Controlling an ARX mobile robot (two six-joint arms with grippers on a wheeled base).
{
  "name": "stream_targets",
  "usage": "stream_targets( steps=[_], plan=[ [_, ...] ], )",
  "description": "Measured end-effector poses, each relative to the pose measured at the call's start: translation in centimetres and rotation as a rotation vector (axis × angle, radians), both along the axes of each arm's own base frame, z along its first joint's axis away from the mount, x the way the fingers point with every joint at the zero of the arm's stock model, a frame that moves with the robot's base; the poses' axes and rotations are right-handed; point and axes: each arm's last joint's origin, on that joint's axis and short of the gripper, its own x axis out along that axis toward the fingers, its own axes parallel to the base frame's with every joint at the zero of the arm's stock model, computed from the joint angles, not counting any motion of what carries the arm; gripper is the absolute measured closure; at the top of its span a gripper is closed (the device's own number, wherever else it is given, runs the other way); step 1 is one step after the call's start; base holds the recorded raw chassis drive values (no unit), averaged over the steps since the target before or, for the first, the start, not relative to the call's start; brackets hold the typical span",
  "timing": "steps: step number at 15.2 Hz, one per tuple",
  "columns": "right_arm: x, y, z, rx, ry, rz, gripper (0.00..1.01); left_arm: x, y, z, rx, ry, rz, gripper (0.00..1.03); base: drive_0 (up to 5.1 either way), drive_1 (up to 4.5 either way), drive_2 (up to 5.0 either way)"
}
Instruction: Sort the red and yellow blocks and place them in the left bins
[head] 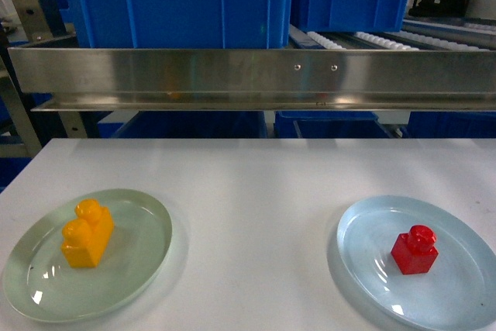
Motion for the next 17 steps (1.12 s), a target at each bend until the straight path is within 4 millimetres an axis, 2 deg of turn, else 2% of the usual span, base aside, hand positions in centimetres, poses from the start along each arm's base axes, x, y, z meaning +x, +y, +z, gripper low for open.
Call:
stream_targets(
  steps=[4,5,8,14,15,16,17],
  plan=[
    [0.1,0.0,0.2,0.003,-0.014,0.023,0.03,0.1,0.0,-0.1,0.001,0.01,-0.005,0.05,0.0,0.0,0.0],
    [0.6,-0.2,0.5,0.004,-0.025,0.016,0.03,0.7,0.0,0.2,0.0,0.02,-0.015,0.05,0.0,0.0,0.0],
    [1.9,-0.3,1.6,0.003,-0.022,0.02,0.03,2.1,0.4,2.1,-0.03,0.004,-0.032,0.05,0.0,0.0,0.0],
    [4.0,0.3,5.1,-0.013,-0.088,0.072,0.03,4.5,1.2,6.3,-0.055,-0.081,-0.036,0.05,0.0,0.0,0.0],
    [5.0,0.6,6.0,-0.03,-0.098,0.092,0.03,5.8,1.5,7.3,-0.066,-0.086,-0.053,0.05,0.0,0.0,0.0],
    [7.0,1.0,6.4,-0.059,-0.074,0.119,0.03,8.2,1.8,8.0,-0.082,-0.06,-0.062,0.05,0.0,0.0,0.0],
    [9.6,1.6,6.0,-0.086,-0.031,0.141,0.03,11.4,2.3,7.9,-0.103,-0.012,-0.057,0.05,0.0,0.0,0.0]
  ],
)
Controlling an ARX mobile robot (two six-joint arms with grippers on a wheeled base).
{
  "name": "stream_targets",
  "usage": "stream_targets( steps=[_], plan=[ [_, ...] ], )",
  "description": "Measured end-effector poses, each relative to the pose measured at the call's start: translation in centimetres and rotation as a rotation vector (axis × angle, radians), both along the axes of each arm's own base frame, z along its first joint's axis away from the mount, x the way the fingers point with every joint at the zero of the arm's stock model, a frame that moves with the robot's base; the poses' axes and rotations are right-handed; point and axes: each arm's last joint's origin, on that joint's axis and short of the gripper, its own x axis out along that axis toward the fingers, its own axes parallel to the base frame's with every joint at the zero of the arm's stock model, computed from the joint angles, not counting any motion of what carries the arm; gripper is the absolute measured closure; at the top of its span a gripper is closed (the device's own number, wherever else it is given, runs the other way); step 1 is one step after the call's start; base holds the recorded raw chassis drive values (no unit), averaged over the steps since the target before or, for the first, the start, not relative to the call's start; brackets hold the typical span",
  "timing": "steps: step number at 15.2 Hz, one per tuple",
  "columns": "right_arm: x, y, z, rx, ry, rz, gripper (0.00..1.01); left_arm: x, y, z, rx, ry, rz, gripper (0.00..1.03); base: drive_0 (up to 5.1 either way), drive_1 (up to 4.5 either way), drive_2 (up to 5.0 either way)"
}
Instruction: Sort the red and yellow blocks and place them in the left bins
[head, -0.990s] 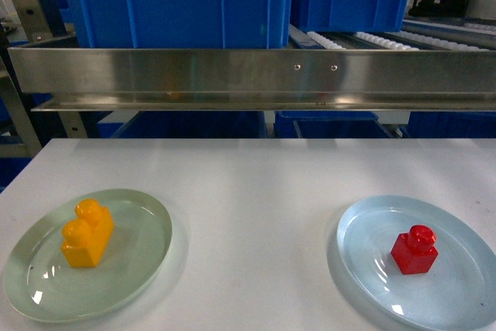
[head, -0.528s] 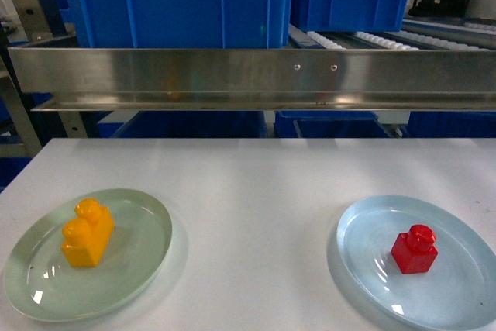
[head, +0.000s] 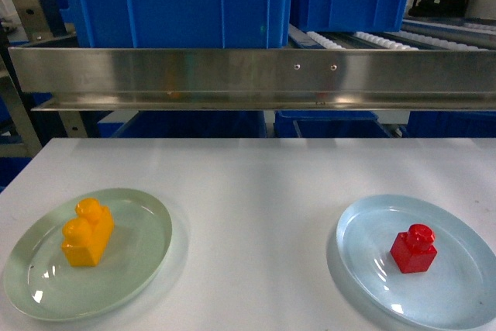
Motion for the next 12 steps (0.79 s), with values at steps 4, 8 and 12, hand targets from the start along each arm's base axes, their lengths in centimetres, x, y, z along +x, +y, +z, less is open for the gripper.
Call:
stream_targets(
  steps=[4,8,12],
  plan=[
    [9.2,2.1,-9.3,-0.062,0.418,0.112,0.03,4.8,0.1,-3.0,0.025,0.098,0.026,0.05,0.0,0.0,0.0],
    [9.3,3.2,-11.2,-0.075,0.489,0.172,0.03,4.8,0.1,-3.0,0.025,0.097,0.026,0.05,0.0,0.0,0.0],
    [9.5,4.6,-13.0,-0.04,0.586,0.225,0.03,4.8,0.1,-3.0,0.025,0.096,0.026,0.05,0.0,0.0,0.0]
  ],
)
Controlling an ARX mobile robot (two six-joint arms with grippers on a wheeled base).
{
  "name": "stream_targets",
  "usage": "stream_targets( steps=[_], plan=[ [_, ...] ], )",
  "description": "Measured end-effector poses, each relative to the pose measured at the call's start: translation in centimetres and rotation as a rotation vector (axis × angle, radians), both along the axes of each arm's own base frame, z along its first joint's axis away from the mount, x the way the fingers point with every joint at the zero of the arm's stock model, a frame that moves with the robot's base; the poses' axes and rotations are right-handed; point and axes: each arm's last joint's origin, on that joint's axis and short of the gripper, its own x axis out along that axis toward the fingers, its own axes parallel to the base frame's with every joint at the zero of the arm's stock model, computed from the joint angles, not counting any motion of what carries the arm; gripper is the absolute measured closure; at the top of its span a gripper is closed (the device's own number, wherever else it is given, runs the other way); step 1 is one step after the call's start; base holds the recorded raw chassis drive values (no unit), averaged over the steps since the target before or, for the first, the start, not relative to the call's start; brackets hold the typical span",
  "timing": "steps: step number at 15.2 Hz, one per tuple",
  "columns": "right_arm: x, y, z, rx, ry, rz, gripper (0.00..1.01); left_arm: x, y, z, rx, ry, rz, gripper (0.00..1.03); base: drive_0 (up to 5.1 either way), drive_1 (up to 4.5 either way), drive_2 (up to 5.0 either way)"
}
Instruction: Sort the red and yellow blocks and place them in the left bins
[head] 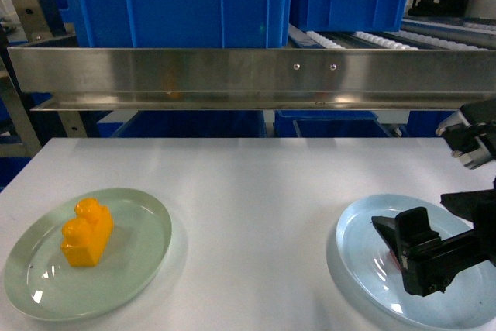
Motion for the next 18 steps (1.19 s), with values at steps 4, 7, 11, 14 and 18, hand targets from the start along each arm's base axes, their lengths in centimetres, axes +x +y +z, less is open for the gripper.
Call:
stream_targets(
  steps=[4,7,11,14,18],
  plan=[
    [0.7,-0.1,-2.8,0.002,0.089,-0.021,0.03,0.0,0.0,0.0,0.0,0.0,0.0,0.05,0.0,0.0,0.0],
    [1.5,-1.2,-4.6,0.004,0.123,-0.062,0.03,0.0,0.0,0.0,0.0,0.001,0.0,0.05,0.0,0.0,0.0],
    [1.8,-2.3,-6.0,0.019,0.134,-0.09,0.31,0.0,0.0,0.0,0.0,0.0,0.0,0.05,0.0,0.0,0.0],
    [2.0,-2.2,-6.0,0.041,0.109,-0.083,0.63,0.0,0.0,0.0,0.0,0.0,0.0,0.05,0.0,0.0,0.0],
    [1.8,-2.2,-5.8,0.06,0.08,-0.091,0.72,0.0,0.0,0.0,0.0,0.001,0.0,0.05,0.0,0.0,0.0]
  ],
)
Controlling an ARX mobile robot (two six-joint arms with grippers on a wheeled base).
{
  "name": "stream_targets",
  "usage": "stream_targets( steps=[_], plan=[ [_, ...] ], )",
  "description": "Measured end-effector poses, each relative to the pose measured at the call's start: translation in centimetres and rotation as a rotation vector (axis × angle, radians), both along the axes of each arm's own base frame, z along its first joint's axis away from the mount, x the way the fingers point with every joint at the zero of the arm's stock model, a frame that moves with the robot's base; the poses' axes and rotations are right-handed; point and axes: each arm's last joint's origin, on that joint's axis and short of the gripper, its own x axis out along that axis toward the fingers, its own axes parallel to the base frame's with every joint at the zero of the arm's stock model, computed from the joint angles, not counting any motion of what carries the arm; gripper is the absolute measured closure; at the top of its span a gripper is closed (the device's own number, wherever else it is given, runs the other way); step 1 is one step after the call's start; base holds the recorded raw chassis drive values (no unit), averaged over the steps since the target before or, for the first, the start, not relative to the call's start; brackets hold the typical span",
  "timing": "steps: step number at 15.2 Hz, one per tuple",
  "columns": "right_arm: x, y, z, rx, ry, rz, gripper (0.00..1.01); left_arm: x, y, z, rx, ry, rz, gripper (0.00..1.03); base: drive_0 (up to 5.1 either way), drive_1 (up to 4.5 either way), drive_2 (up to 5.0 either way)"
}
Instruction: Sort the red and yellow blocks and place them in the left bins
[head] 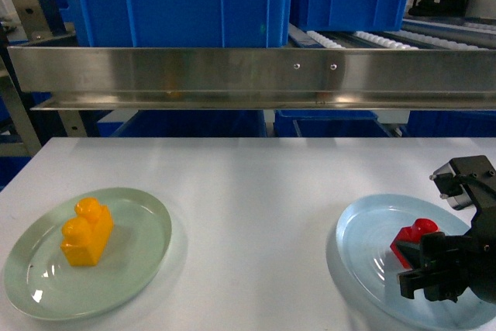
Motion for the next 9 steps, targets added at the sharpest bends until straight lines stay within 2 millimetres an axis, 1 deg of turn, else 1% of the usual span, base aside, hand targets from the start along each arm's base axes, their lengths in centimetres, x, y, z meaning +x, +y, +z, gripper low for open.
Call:
stream_targets(
  steps=[1,2,4,5,6,9],
  plan=[
    [-0.4,-0.1,0.3,0.0,-0.01,-0.004,0.72,0.0,0.0,0.0,0.0,0.0,0.0,0.05,0.0,0.0,0.0],
    [-1.0,-0.2,1.0,0.001,-0.04,-0.012,0.72,0.0,0.0,0.0,0.0,0.0,0.0,0.05,0.0,0.0,0.0],
    [-2.8,-0.7,3.7,-0.004,-0.17,-0.03,0.72,0.0,0.0,0.0,0.0,0.0,0.0,0.05,0.0,0.0,0.0],
    [-4.3,-1.1,5.4,-0.022,-0.245,-0.041,0.72,0.0,0.0,0.0,0.0,0.0,0.0,0.05,0.0,0.0,0.0],
    [-6.0,-1.8,6.7,-0.027,-0.28,-0.061,0.72,0.0,0.0,0.0,0.0,0.0,0.0,0.05,0.0,0.0,0.0],
    [-11.7,-3.4,9.6,-0.052,-0.341,-0.128,0.72,0.0,0.0,0.0,0.001,0.0,0.0,0.05,0.0,0.0,0.0]
  ],
)
